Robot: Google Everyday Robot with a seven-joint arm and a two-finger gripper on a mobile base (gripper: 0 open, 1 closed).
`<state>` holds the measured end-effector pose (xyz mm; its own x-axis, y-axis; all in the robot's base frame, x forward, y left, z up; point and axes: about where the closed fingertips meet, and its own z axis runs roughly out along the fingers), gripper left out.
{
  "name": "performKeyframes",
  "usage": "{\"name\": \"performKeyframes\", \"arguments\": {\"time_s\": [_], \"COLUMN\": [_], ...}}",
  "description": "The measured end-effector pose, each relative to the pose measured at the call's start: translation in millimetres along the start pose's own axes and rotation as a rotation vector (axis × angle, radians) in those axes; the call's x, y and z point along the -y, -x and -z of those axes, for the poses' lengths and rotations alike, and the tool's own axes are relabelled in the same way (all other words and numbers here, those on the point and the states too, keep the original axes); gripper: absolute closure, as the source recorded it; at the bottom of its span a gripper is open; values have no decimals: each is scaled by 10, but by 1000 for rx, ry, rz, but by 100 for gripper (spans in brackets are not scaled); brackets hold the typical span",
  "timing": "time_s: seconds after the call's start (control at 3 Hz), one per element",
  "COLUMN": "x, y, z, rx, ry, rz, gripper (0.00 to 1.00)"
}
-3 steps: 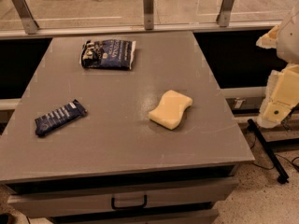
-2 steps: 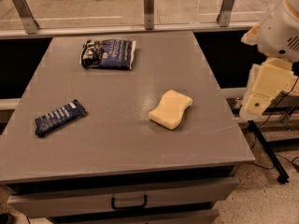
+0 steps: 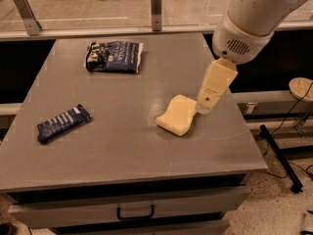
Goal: Move sponge near blue chip bag
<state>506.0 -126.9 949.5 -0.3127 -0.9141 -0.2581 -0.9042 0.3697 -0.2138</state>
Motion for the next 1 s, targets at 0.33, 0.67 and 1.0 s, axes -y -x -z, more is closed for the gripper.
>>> {"name": "performKeyframes", "arguments": {"time_s": [0.33, 0.67, 1.0], "x": [-142, -330, -483], "y": [102, 163, 294], "z": [-304, -720, -1033], "rx": [5, 25, 66], "ry": [-29, -4, 49], "rz": [-107, -146, -134], "gripper": [0, 0, 0]}}
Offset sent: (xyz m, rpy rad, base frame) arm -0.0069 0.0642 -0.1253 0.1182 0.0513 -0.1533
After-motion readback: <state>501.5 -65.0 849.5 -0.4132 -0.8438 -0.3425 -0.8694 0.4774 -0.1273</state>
